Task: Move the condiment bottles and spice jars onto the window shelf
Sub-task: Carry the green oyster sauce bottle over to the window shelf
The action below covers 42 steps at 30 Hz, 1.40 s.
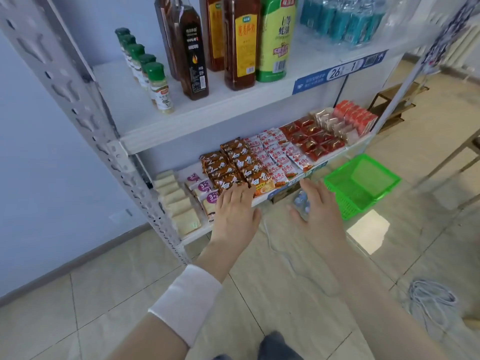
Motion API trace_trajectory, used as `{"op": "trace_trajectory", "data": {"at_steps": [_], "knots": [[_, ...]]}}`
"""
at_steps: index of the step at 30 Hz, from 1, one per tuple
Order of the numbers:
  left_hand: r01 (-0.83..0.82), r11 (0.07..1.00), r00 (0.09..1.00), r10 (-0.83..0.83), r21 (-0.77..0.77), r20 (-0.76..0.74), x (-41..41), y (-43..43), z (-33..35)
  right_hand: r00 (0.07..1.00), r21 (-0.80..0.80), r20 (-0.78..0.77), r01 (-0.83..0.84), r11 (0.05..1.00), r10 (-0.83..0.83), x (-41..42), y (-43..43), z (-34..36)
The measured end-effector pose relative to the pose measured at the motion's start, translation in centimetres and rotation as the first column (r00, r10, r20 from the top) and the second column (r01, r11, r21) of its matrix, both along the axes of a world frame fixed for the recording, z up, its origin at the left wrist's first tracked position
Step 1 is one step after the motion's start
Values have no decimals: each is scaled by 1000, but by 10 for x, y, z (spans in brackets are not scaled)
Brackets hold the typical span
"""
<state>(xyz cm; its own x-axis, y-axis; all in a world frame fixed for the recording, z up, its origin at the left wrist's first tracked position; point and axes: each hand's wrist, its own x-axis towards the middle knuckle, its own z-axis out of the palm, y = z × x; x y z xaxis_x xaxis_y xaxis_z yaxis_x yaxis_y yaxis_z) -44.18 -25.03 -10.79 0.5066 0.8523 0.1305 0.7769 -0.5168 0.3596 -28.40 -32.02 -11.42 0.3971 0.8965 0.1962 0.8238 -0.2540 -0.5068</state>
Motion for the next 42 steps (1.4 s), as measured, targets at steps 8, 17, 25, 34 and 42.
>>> {"op": "trace_trajectory", "data": {"at_steps": [8, 17, 25, 34, 42], "knots": [[-101, 995, 990, 100, 1, 95, 94, 58, 30, 999, 72, -14, -50, 996, 51, 105, 67, 35], [-247, 969, 897, 232, -8, 377, 175, 169, 57, 982, 208, -67, -159, 965, 176, 175, 195, 86], [-364, 931, 801, 289, 44, 524, 220, 236, 50, 902, 245, -280, -263, 933, 328, 210, 298, 110], [-561, 823, 708, 421, 91, 566, 248, 257, 31, 579, 369, -584, -435, 822, 569, 226, 393, 141], [-737, 676, 538, 598, -14, 594, 277, 266, 33, 243, 457, -637, -646, 612, 732, 226, 439, 146]]}}
